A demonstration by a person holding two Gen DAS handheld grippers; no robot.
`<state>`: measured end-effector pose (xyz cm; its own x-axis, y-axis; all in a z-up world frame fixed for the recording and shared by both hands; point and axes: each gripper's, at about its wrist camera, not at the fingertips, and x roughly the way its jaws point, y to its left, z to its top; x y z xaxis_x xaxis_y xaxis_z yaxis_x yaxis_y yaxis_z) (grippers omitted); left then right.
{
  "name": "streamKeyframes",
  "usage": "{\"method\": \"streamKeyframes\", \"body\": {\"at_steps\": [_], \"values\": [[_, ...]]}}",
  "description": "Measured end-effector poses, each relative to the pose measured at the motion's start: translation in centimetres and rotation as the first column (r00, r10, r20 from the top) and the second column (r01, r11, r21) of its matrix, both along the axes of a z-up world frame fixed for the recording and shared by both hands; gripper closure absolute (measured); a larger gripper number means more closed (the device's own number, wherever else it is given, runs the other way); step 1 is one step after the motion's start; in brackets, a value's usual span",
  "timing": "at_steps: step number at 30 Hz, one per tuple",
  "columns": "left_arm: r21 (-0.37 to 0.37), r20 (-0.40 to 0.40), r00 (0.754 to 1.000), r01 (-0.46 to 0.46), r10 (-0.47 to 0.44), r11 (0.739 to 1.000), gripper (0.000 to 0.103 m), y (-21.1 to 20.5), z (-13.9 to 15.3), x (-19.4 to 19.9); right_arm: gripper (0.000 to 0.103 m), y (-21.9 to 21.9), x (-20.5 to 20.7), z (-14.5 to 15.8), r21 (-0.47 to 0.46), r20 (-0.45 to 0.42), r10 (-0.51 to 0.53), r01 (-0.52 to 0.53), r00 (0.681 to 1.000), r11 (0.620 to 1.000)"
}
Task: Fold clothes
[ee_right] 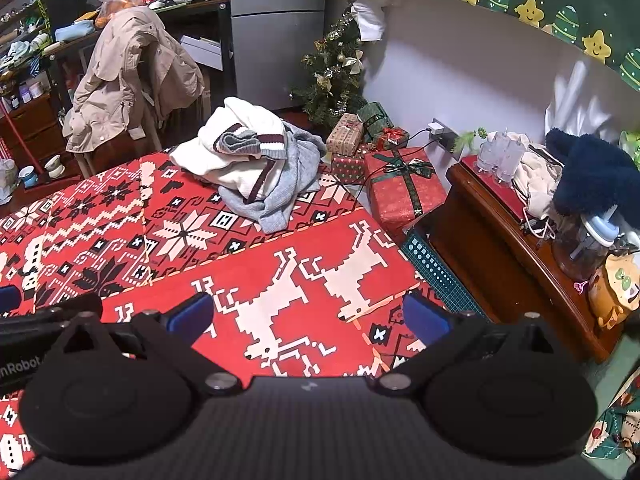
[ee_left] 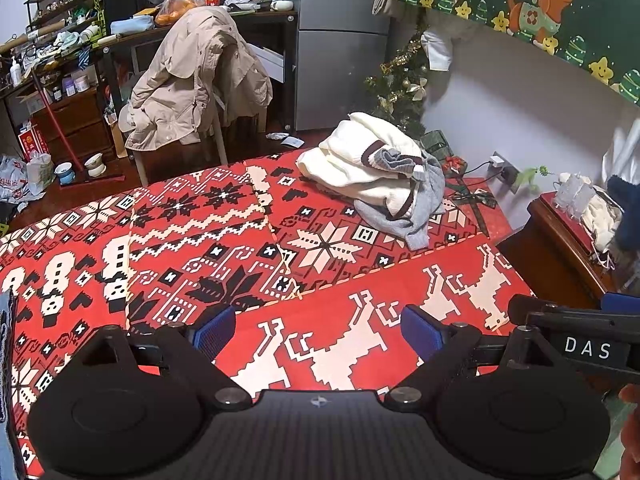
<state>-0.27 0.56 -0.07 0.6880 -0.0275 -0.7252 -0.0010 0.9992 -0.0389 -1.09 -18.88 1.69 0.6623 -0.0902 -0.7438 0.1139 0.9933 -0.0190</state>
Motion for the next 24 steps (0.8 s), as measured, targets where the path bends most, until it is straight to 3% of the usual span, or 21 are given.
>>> {"method": "streamKeyframes", "body": {"at_steps": [24], "values": [[-0.003,0.004,1.000,-0.009,0.009,1.000,0.013,0.36,-0.04,-0.45,0.001,0.28,-0.24,-0.24,0.004,-0.003,0.006,-0.006,1.000,1.000]]}}
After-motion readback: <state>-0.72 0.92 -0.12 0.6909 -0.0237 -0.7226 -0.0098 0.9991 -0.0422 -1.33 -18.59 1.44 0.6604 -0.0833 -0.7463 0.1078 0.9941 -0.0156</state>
